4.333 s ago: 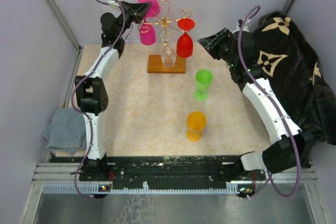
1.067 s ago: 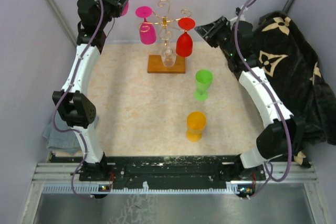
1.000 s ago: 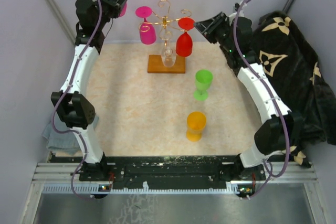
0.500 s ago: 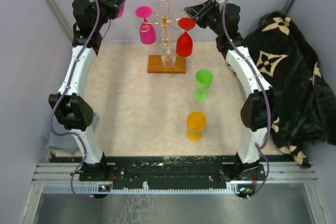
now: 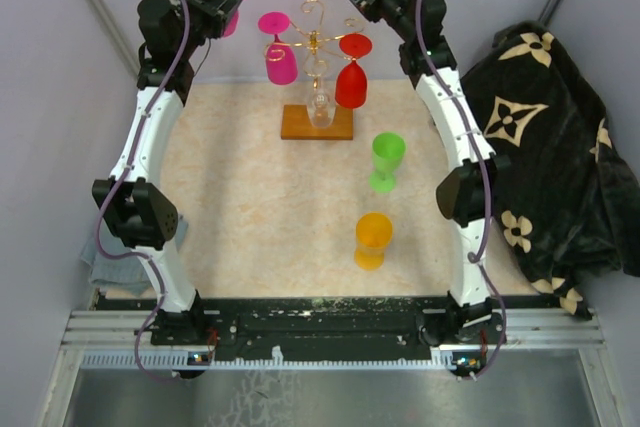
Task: Place the wine glass upside down on the wine glass rack
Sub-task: Turn the wine glass upside down at the wine rack.
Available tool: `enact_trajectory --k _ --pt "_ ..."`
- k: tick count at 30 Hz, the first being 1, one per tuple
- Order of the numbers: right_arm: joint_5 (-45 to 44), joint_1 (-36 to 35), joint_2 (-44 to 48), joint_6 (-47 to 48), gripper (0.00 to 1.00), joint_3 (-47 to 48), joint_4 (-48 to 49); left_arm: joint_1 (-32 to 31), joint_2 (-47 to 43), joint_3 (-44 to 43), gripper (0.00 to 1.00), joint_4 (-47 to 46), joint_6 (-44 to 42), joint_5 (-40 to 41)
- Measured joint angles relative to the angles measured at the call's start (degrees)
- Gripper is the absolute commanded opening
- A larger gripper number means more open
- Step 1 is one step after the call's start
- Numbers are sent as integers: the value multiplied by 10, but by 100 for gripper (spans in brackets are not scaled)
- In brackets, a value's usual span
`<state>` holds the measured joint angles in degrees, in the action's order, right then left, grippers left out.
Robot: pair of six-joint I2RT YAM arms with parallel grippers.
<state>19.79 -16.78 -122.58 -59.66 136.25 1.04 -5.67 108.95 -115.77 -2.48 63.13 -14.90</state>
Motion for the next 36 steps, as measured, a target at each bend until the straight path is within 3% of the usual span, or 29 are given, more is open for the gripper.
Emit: enact_trajectory --k 24,32,36 --pt "-22 -30 -56 -12 27 31 -9 0 0 0 0 1 1 -19" --pt "-44 -41 -77 -7 24 34 5 0 -1 2 0 1 1 -19" --pt "-56 -44 -84 2 17 34 7 0 -1 2 0 0 3 -19"
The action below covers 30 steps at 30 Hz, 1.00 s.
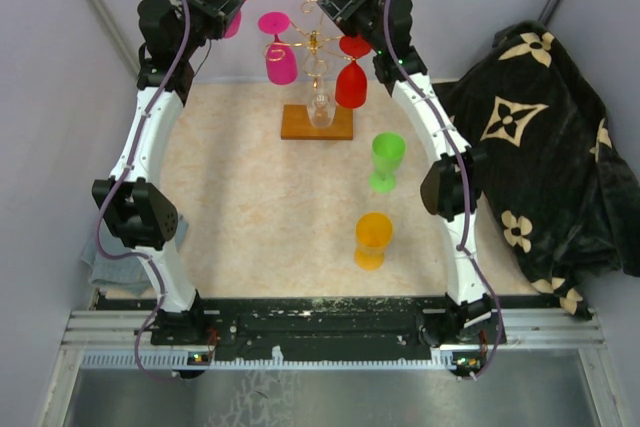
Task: Place the wine glass upside down on the wine glass rack
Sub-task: Turn the wine glass upside down at the wine rack.
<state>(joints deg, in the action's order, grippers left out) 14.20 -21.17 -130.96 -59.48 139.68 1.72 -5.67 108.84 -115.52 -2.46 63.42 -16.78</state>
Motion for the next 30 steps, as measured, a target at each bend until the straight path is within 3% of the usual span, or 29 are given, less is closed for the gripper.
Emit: enact_trajectory --k 30 --pt "-41 -8 -23 36 17 4 21 0 0 0 0 0 2 0"
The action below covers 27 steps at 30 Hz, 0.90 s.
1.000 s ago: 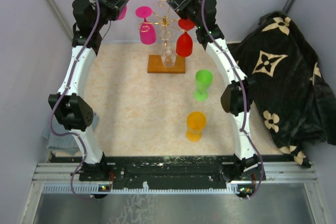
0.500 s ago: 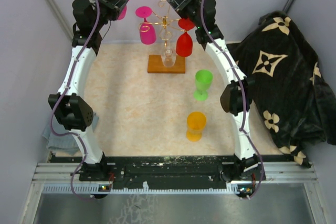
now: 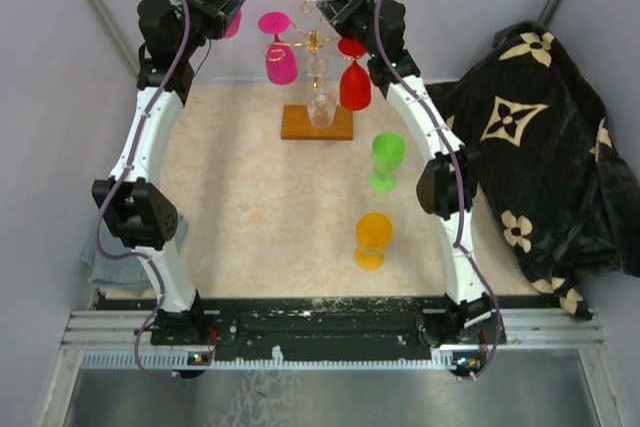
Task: Place the wine glass upside down on the wine glass rack
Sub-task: Turn the wine glass upside down at the wine rack.
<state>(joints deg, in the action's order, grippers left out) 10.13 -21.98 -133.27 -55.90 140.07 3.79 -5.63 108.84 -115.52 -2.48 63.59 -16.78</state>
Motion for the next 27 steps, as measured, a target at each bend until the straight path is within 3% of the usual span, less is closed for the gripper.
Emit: enact_trajectory --k 27 --pt "35 0 11 4 17 0 11 8 0 0 1 0 -2 -6"
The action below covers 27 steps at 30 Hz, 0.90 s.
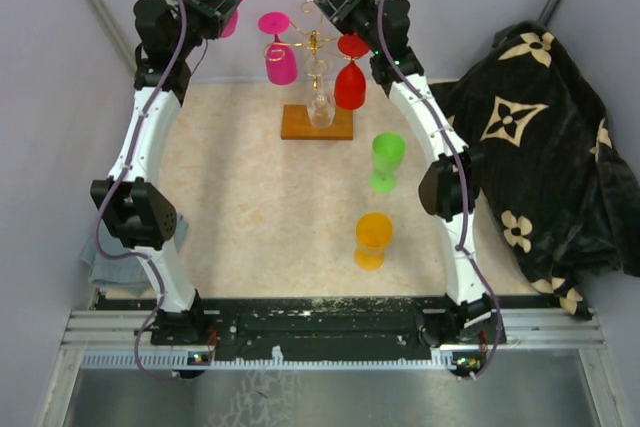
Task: Place the wine glass upside down on the wine glass rack
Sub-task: Turn the wine glass upside down at the wine rack.
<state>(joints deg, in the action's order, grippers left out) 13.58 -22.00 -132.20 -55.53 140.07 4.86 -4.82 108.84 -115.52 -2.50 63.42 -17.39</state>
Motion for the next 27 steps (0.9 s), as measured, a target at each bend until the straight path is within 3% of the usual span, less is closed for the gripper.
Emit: enact_trajectory --k 13,27 --pt "61 0 144 26 19 -35 -19 9 -12 22 1 -1 -3 -14" --pt "114 31 224 67 22 -171 -127 18 -25 50 1 -19 0 -28"
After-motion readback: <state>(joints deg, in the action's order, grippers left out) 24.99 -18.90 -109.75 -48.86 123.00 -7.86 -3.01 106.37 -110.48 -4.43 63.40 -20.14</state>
